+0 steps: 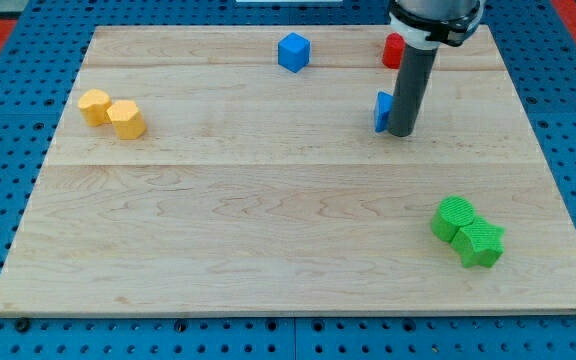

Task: Move the blue triangle towards the center of the board

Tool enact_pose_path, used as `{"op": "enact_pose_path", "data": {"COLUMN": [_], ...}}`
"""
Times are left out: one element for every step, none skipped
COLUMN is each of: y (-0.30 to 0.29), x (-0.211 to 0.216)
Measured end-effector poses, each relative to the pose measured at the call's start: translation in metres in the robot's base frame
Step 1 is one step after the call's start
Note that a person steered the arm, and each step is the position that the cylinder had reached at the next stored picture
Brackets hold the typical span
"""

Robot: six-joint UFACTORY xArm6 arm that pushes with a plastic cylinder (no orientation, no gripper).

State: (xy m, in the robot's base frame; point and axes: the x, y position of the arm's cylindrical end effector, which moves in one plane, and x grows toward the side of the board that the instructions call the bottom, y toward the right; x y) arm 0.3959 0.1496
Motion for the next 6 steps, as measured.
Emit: {"op": "enact_pose_path", "data": {"y": [0.019,-0.020,-0.060,-0.062,-0.052,-0.096], "x": [-0.026,-0.027,-0.023,-0.025,-0.035,-0.035]}}
